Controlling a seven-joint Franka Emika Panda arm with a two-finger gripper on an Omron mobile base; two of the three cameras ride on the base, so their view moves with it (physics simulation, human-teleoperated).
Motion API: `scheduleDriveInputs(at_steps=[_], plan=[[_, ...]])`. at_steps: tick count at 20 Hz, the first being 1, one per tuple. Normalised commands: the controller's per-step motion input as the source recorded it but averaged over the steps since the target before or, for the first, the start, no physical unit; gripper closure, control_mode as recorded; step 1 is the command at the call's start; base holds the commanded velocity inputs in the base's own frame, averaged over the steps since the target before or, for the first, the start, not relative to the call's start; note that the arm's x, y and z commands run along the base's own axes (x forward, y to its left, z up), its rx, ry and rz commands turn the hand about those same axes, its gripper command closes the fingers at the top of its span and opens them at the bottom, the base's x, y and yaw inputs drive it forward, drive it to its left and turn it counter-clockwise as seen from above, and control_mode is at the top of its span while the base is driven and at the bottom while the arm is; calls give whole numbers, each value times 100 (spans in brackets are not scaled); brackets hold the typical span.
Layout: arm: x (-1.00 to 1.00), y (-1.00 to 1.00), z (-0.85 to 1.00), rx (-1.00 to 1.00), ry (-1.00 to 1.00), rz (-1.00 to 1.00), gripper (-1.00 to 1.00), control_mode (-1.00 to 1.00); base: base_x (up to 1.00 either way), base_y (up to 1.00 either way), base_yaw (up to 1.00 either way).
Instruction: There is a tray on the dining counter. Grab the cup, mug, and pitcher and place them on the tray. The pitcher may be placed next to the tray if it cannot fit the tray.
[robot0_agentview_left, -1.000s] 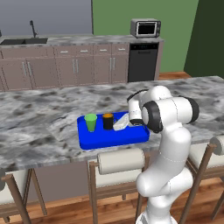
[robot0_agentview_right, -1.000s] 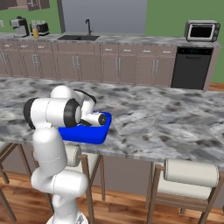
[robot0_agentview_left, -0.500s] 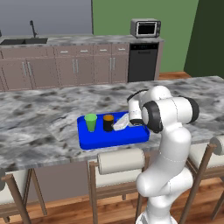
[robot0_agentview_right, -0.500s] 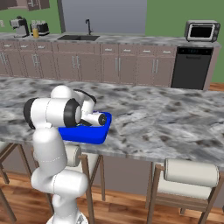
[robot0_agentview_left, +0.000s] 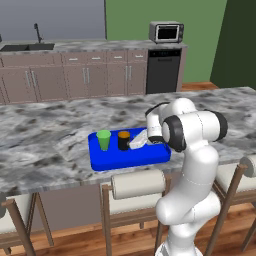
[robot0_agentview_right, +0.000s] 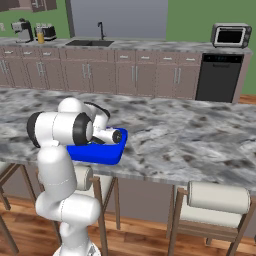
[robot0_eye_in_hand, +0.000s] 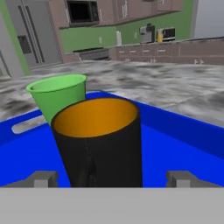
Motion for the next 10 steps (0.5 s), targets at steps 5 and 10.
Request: scheduleDriveInputs(at_steps=[5,10], plan=[[0,0,32,0,0,0,-100,-100,0,0,0],[-2,0,48,0,0,0,-100,-100,0,0,0]])
